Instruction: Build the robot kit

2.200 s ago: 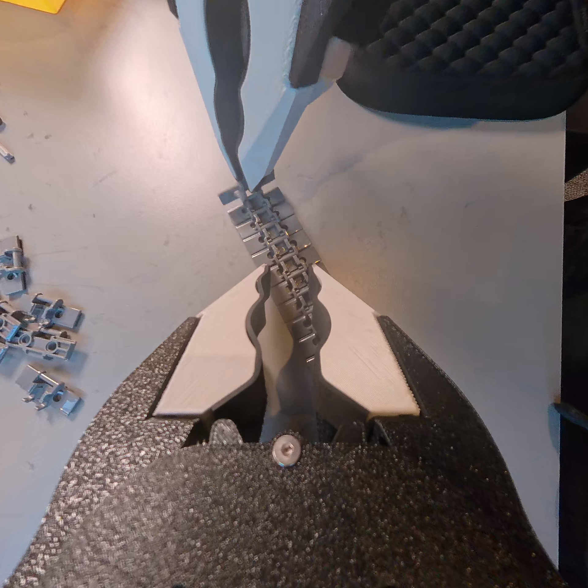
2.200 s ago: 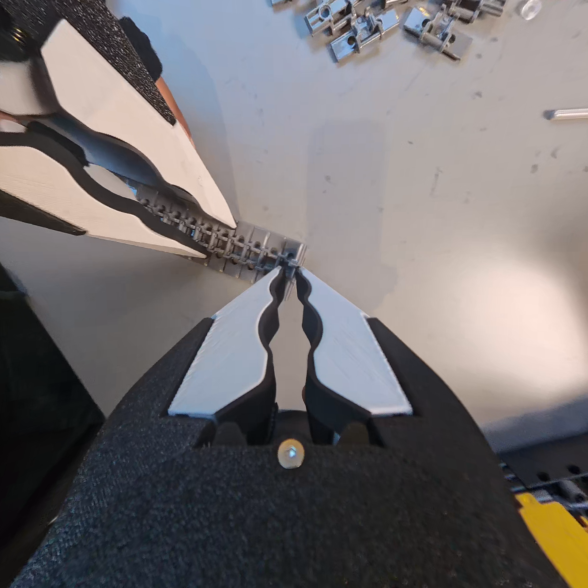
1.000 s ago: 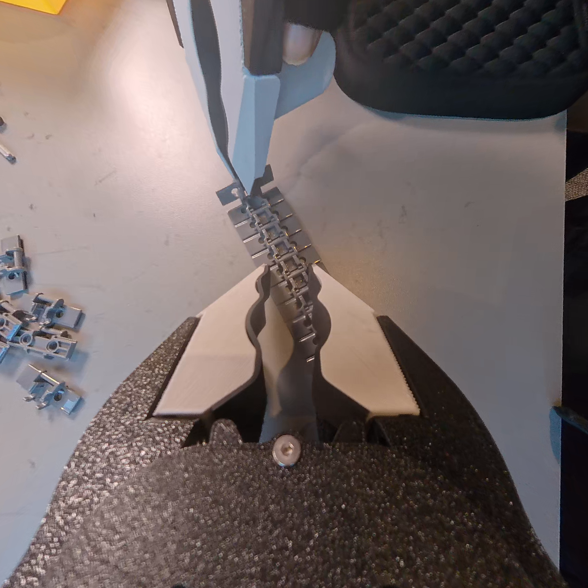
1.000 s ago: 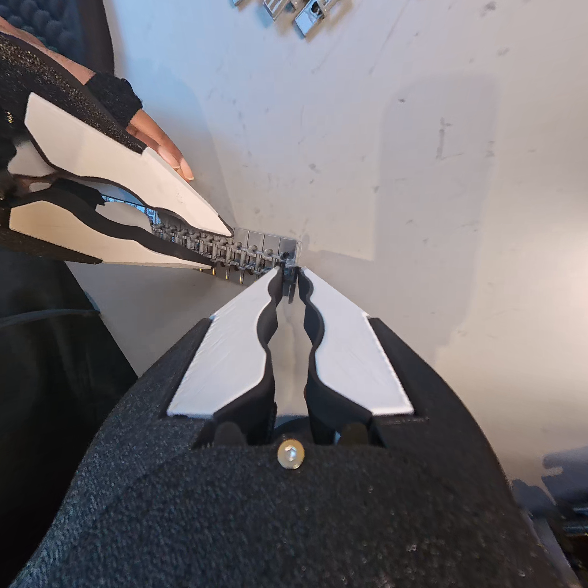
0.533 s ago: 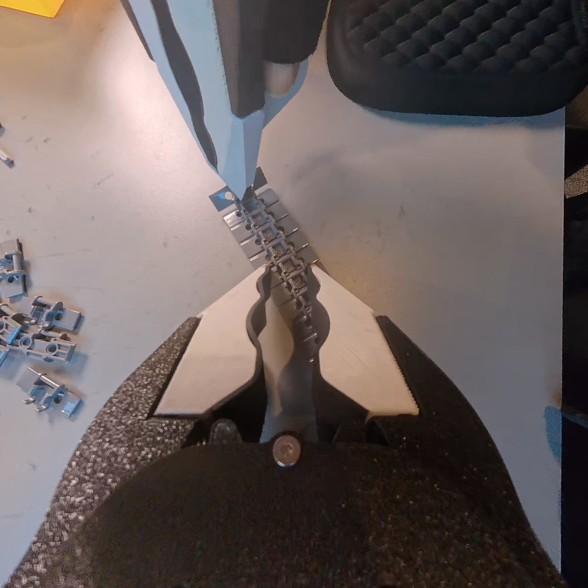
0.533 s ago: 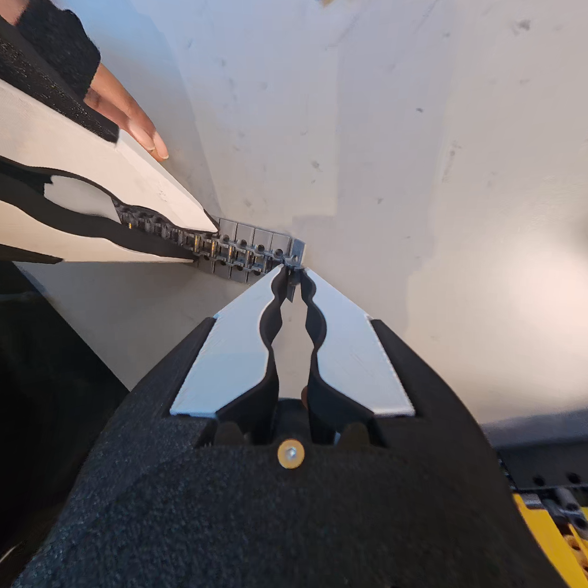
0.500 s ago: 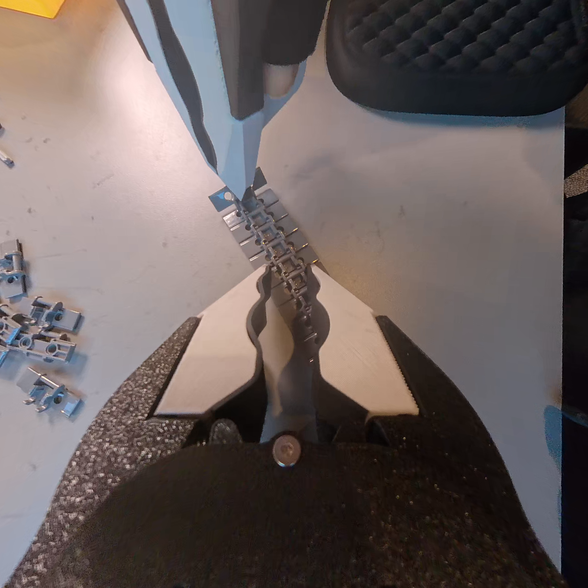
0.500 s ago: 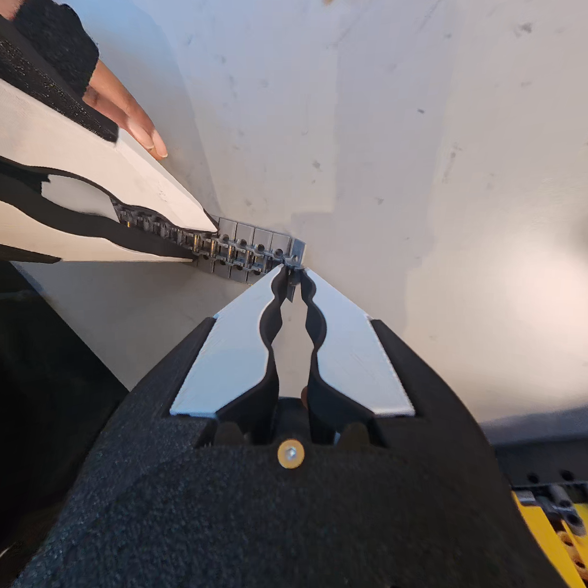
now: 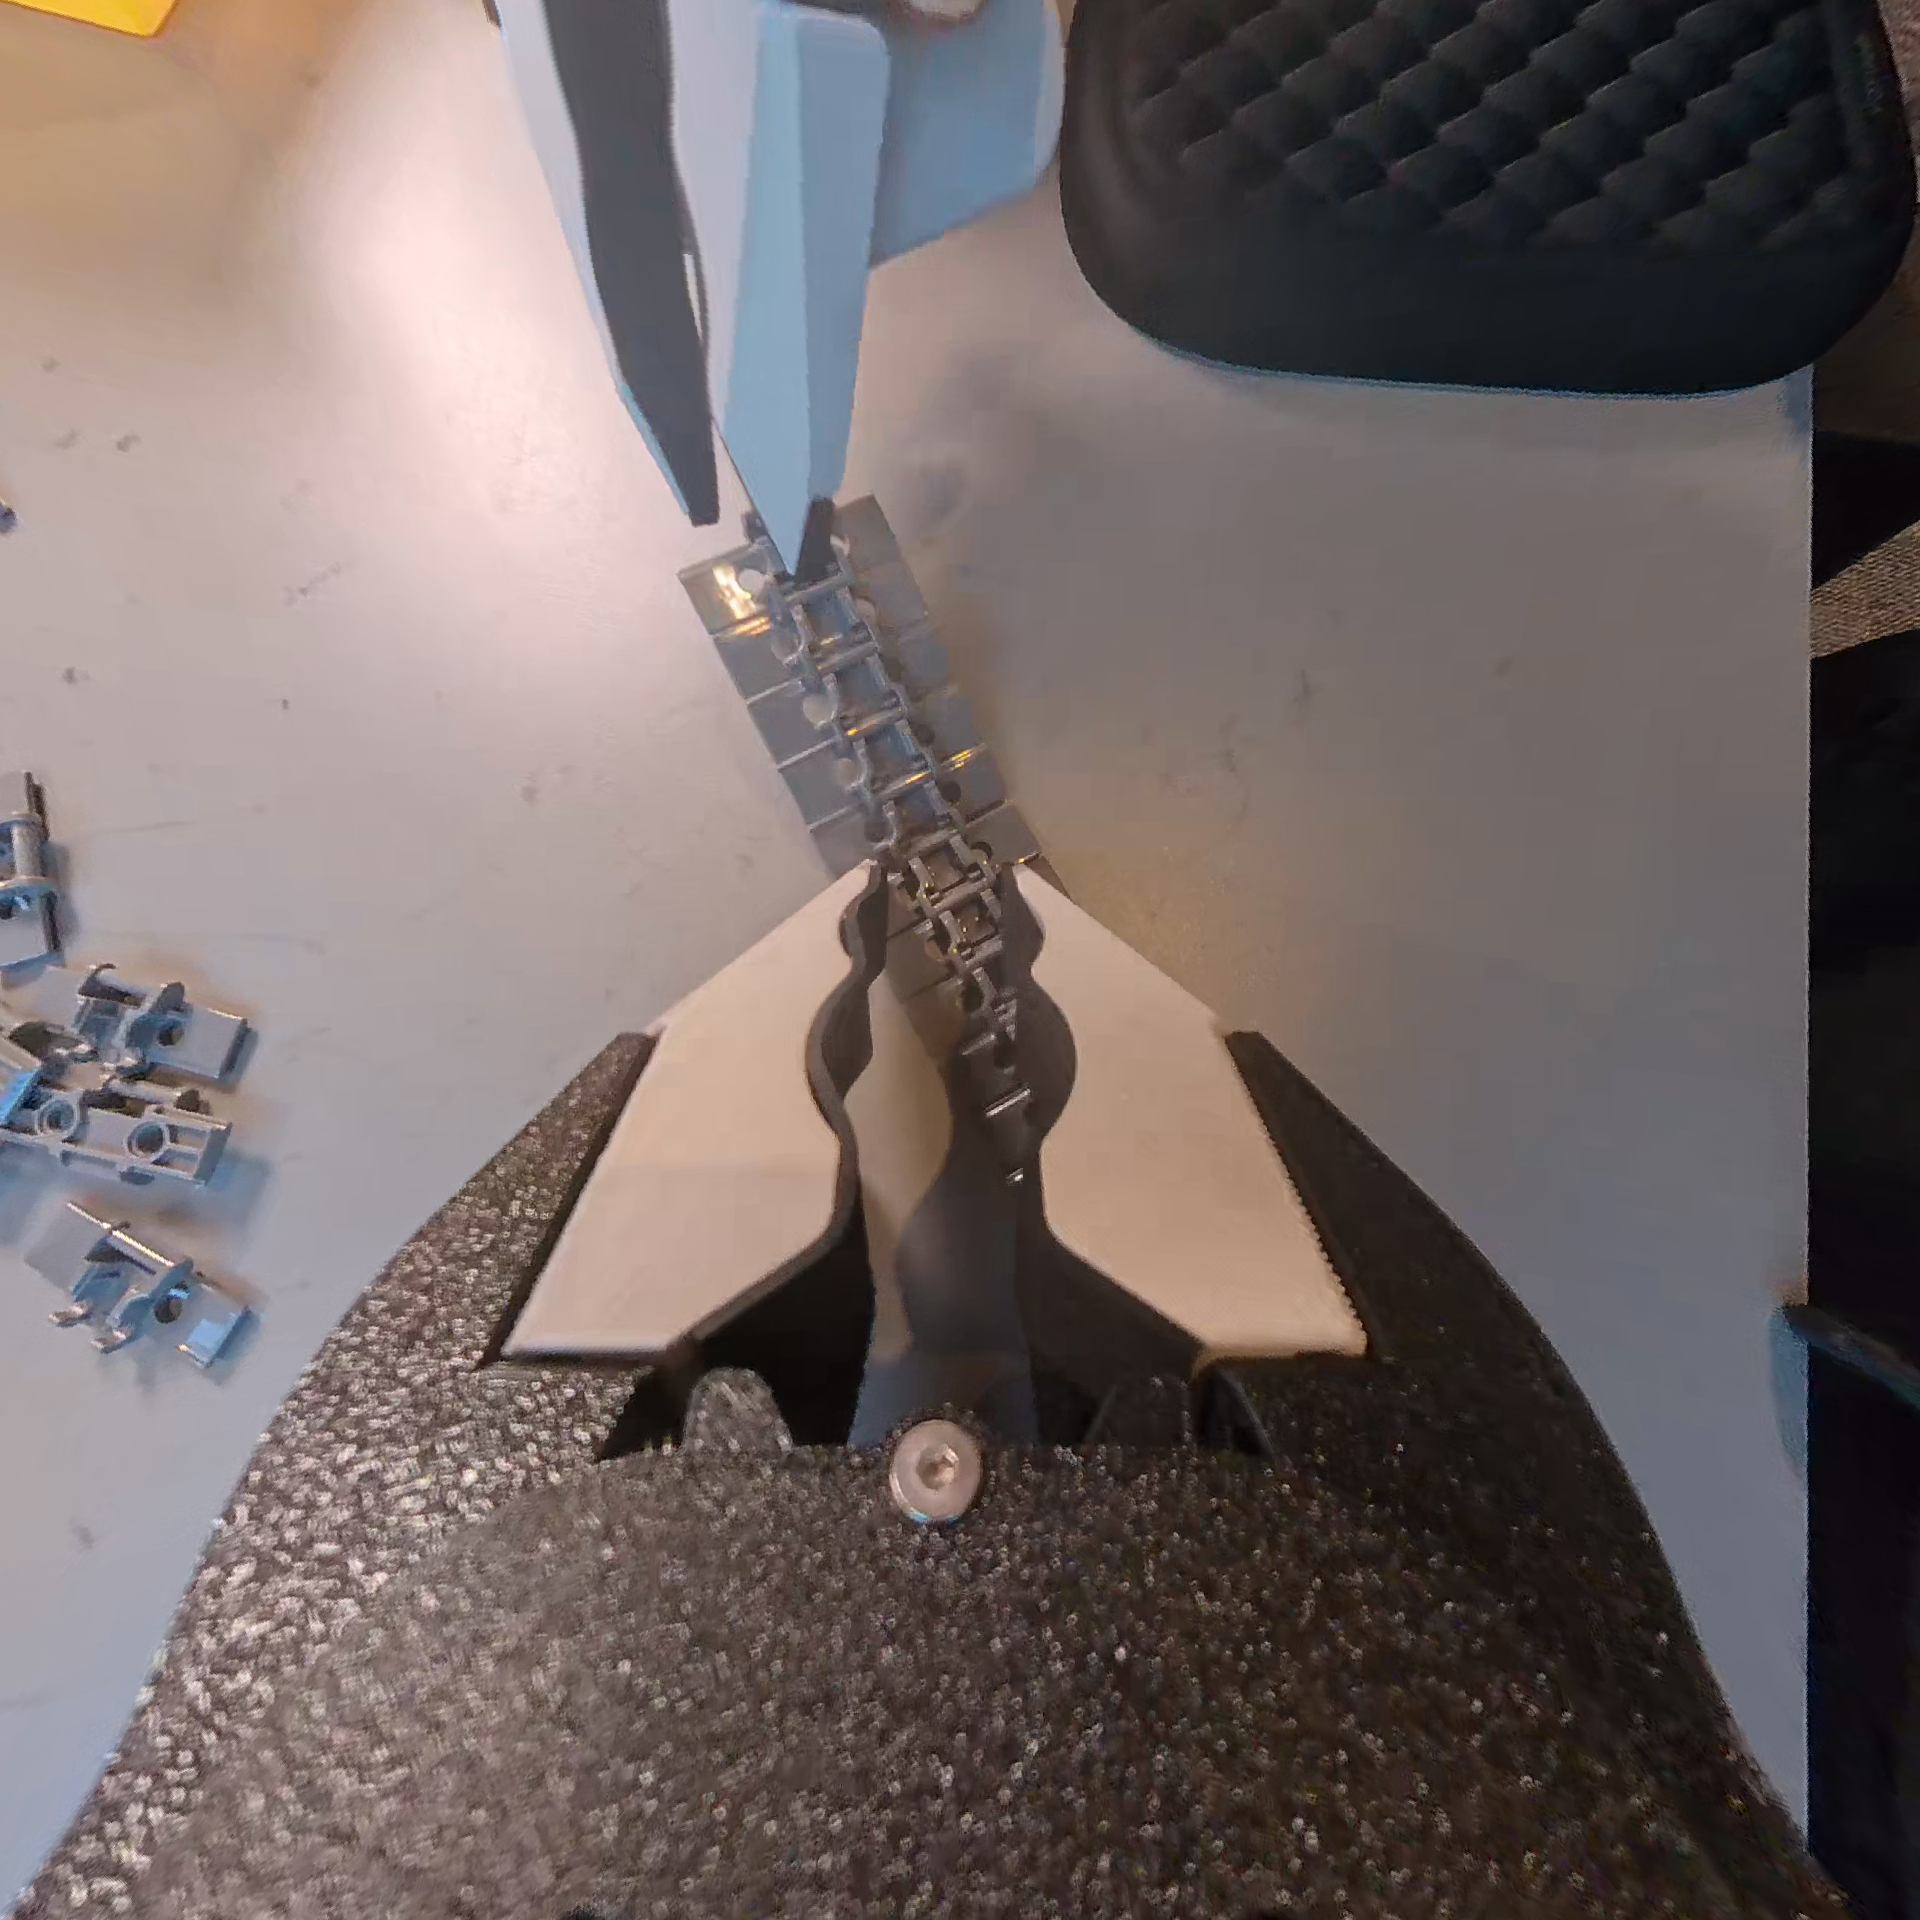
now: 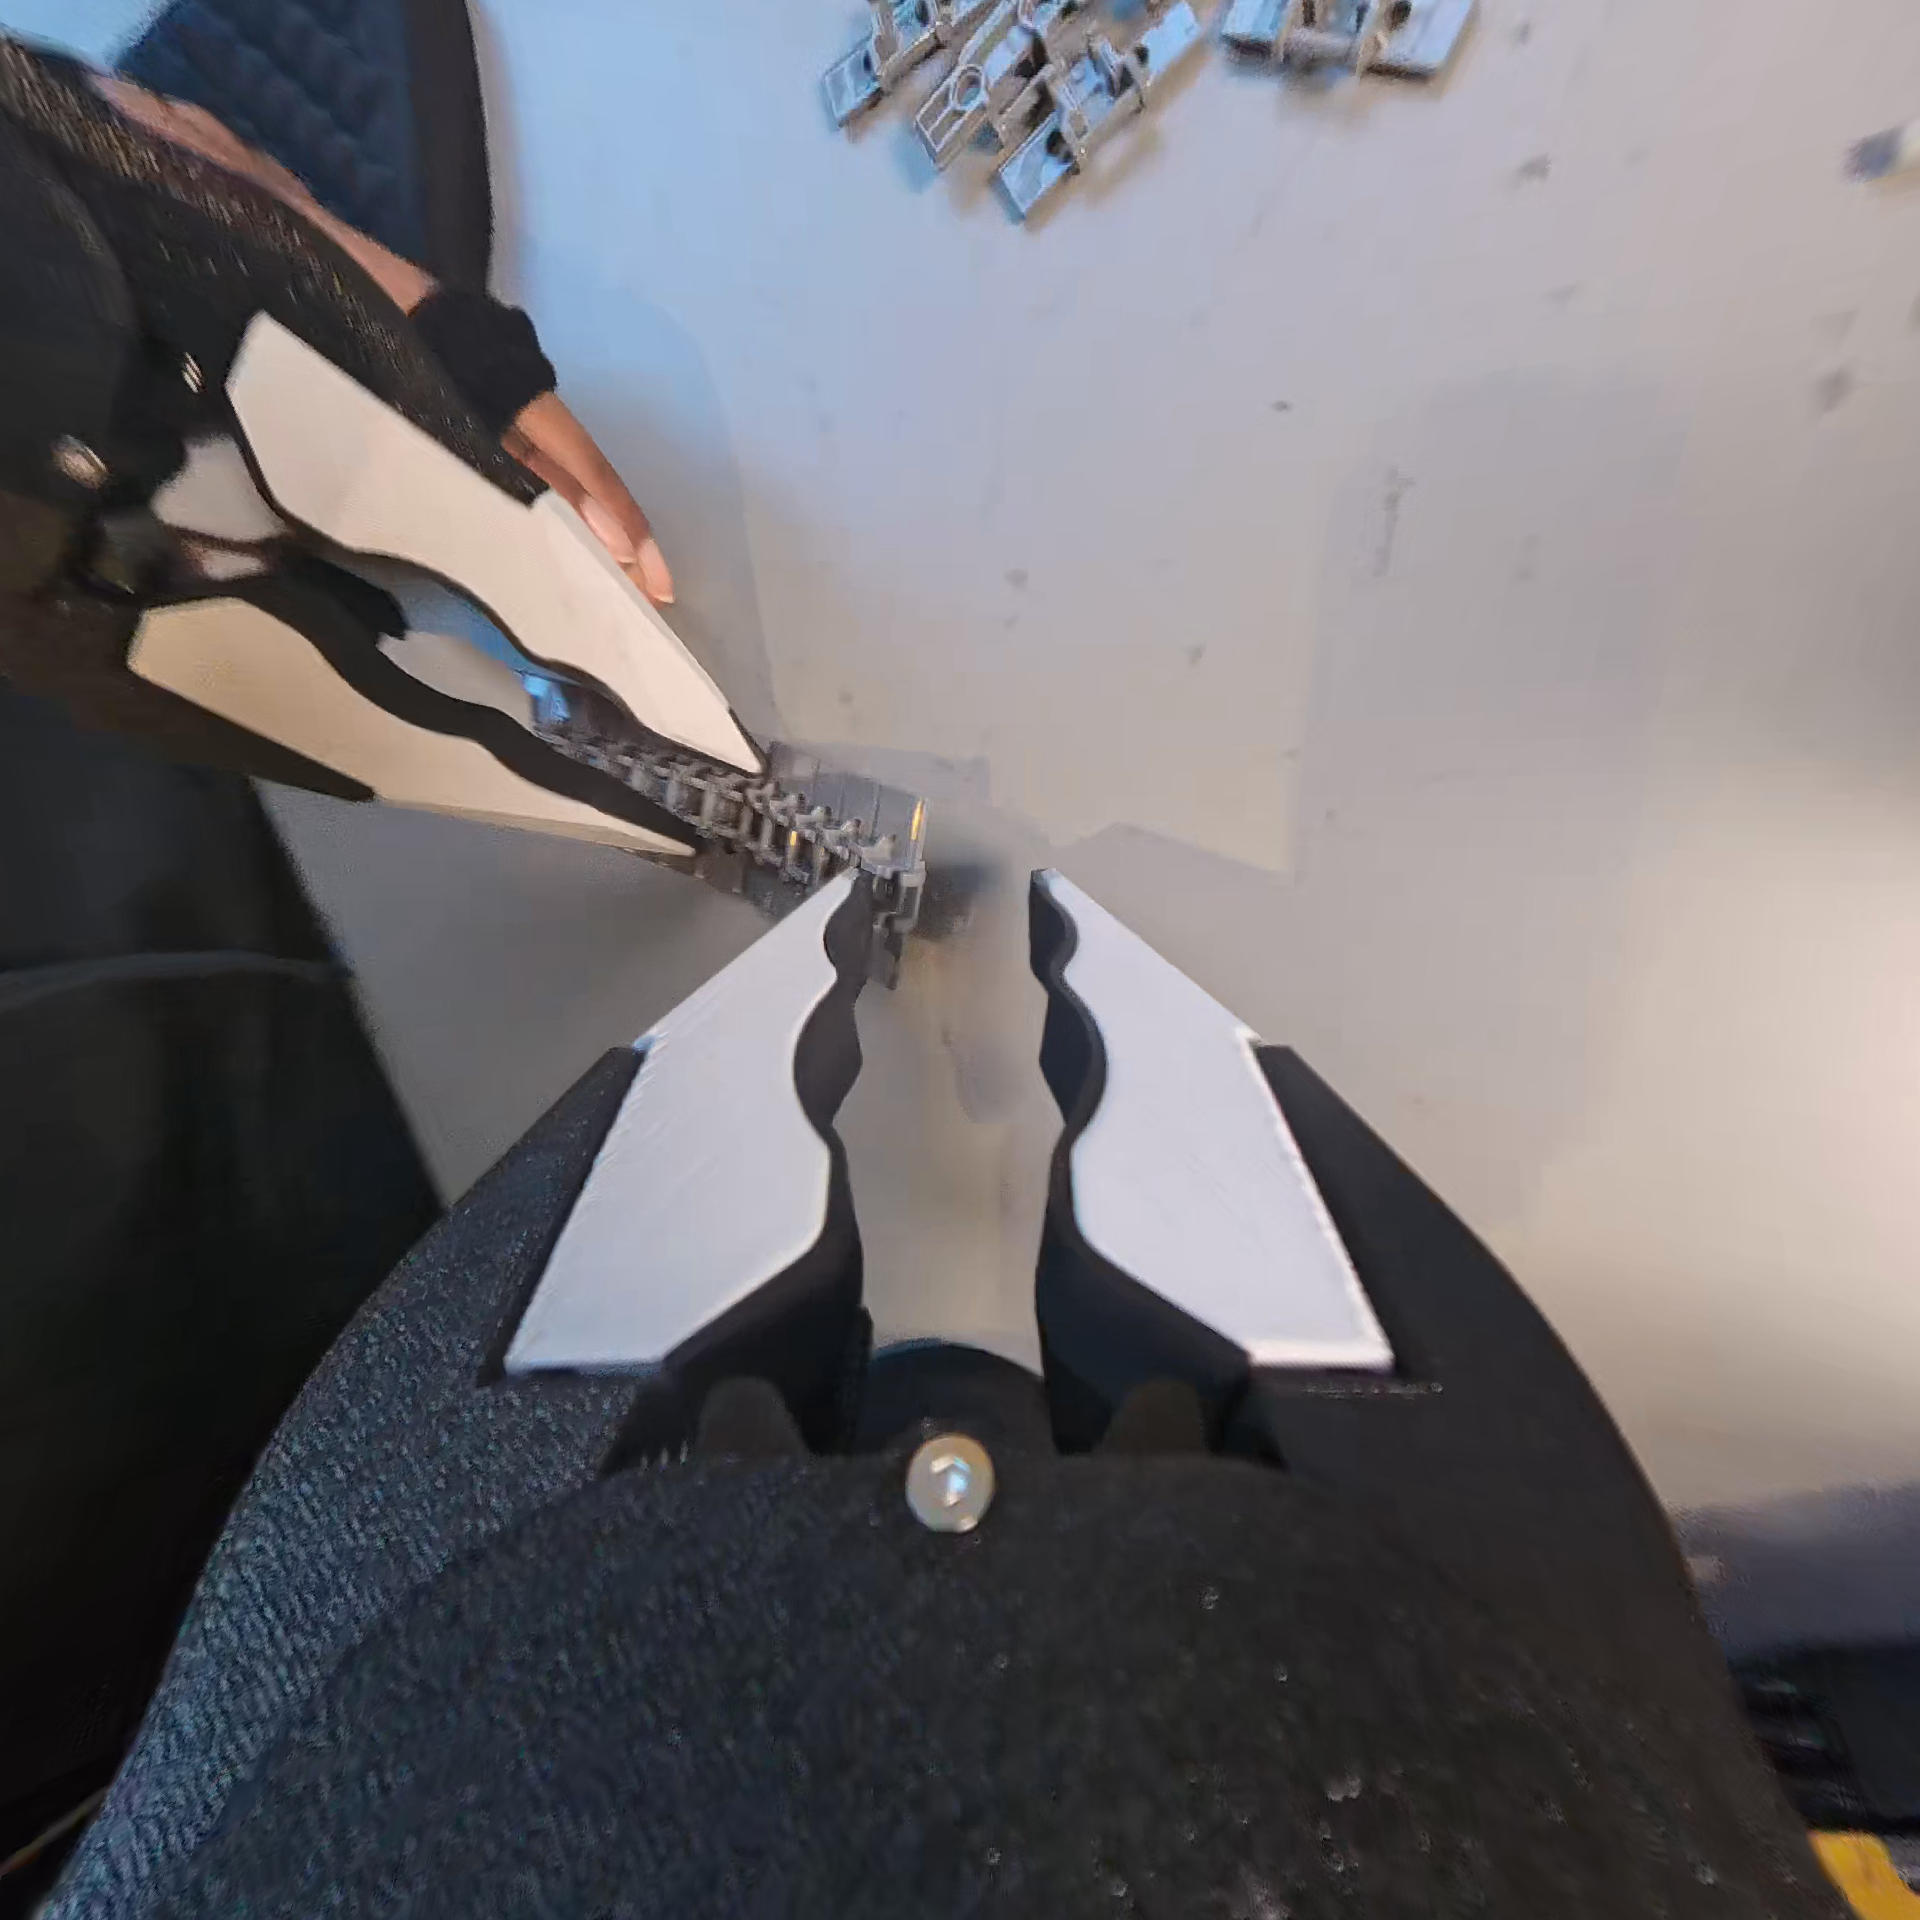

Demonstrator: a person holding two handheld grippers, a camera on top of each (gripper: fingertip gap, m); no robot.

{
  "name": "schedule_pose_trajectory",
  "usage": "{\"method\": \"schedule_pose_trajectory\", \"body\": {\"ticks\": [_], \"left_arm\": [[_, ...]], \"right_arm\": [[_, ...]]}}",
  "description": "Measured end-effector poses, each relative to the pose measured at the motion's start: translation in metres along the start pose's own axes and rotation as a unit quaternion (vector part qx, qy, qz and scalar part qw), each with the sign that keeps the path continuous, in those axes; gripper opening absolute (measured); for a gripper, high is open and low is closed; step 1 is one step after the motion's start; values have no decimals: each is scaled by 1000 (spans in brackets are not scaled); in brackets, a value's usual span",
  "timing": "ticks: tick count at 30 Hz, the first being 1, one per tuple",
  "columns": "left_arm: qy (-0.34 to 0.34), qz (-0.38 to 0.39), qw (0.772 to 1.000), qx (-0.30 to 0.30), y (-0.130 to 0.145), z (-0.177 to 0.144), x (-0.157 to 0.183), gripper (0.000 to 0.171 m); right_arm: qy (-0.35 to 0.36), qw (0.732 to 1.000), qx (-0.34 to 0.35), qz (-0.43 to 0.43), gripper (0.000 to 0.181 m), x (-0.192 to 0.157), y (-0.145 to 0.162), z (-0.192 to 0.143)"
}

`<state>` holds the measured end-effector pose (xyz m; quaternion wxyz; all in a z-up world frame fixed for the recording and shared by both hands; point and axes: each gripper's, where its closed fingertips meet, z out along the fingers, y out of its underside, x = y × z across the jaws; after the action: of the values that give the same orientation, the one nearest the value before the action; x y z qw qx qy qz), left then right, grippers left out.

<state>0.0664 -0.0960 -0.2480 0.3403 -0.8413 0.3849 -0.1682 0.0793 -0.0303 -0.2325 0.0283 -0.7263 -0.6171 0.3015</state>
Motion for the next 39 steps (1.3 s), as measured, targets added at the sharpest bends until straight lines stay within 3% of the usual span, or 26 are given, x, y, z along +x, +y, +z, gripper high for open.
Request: {"method": "schedule_pose_trajectory", "body": {"ticks": [2,4,8,12,17,20,24,29,34,37,39], "left_arm": [[1,0,1000,0,0,0,0,20],[4,-2,1000,-1,0,0,0,20],[10,-1,1000,-2,1,-1,1,20],[21,2,1000,-4,1,-2,2,20],[63,12,998,-12,3,-6,6,24],[84,2,996,20,-7,-16,1,26],[23,-29,998,56,-10,-34,-45,25],[-81,-60,993,58,14,-53,-109,25],[-106,-59,991,53,25,-60,-127,27],[-124,-52,990,33,31,-56,-133,27],[-125,-44,991,21,32,-50,-133,28]], "right_arm": [[10,999,23,-28,27,-2,-4,-1],[-17,999,35,-1,33,-3,-4,-2],[-136,982,112,67,32,-16,-20,-25],[-75,990,119,-11,30,-9,-15,-29],[13,981,89,-174,25,-14,-1,-3],[30,973,78,-214,21,-19,6,11],[45,969,81,-229,17,-18,8,16],[60,970,81,-219,11,-12,7,16],[56,970,103,-211,19,-4,1,12],[5,963,179,-200,19,-18,-19,1],[8,954,216,-207,19,-17,-28,-6]]}}
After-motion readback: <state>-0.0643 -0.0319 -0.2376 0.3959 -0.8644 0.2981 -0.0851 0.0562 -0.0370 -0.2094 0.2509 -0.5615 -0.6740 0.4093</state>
